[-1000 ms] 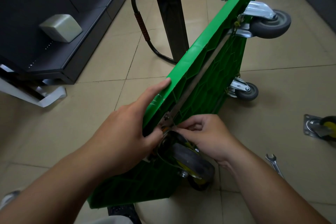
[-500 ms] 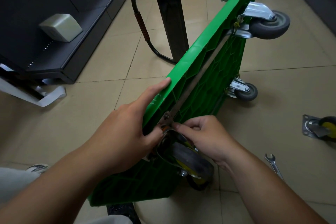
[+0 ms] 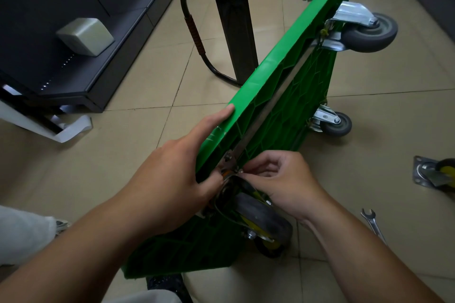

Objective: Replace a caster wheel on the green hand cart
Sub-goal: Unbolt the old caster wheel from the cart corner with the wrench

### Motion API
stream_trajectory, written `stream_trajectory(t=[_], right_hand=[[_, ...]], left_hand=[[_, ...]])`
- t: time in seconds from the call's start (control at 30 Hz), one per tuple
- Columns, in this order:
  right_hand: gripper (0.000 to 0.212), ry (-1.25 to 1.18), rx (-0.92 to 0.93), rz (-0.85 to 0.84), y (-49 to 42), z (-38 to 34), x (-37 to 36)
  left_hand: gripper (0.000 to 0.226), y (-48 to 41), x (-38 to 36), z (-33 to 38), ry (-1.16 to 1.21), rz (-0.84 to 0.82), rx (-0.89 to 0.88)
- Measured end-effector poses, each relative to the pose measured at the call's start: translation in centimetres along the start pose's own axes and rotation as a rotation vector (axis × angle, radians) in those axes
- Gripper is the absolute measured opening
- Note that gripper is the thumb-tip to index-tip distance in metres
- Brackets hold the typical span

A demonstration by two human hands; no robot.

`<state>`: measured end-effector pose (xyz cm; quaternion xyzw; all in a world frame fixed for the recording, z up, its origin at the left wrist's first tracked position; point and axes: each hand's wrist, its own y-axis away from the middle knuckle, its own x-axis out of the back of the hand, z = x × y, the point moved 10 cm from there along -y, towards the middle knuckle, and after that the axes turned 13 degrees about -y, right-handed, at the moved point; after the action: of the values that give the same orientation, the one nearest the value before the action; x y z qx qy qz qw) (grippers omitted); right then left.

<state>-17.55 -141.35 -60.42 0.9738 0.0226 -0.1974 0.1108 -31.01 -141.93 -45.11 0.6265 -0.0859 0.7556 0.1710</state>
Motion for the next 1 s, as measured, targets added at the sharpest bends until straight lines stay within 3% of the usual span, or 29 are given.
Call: stream_trajectory(t=[0.1, 0.37, 0.67, 0.8, 0.87, 1.0], right_hand=[[0.018, -0.05, -0.034, -0.005, 0.0, 0.5, 0.0], [0.064, 0.052, -0.235, -0.003, 0.5, 2.4, -0.2], [0.015, -0.002, -0.192, -0.008, 0.7, 1.8, -0.4], [0.014, 0.032, -0.147, 0.058, 0.4, 1.4, 0.7], [0.013, 0.01, -0.14, 0.038, 0.4, 1.5, 0.7], [0.012, -0.013, -0.103, 0.027, 0.3, 1.5, 0.7]], left_hand=[[0.093, 0.0, 0.0, 0.0, 0.004, -0.002, 0.006], [0.092, 0.0, 0.0, 0.2, 0.045, -0.017, -0.011], [0.09, 0.1, -0.3, 0.0, 0.098, -0.04, -0.002], [0.095, -0.2, -2.0, -2.6, 0.308, -0.147, 0.215], [0.084, -0.4, -2.5, -3.0, 0.317, -0.194, 0.26], [0.031, -0.9, -2.4, -2.1, 0.346, -0.186, 0.186]])
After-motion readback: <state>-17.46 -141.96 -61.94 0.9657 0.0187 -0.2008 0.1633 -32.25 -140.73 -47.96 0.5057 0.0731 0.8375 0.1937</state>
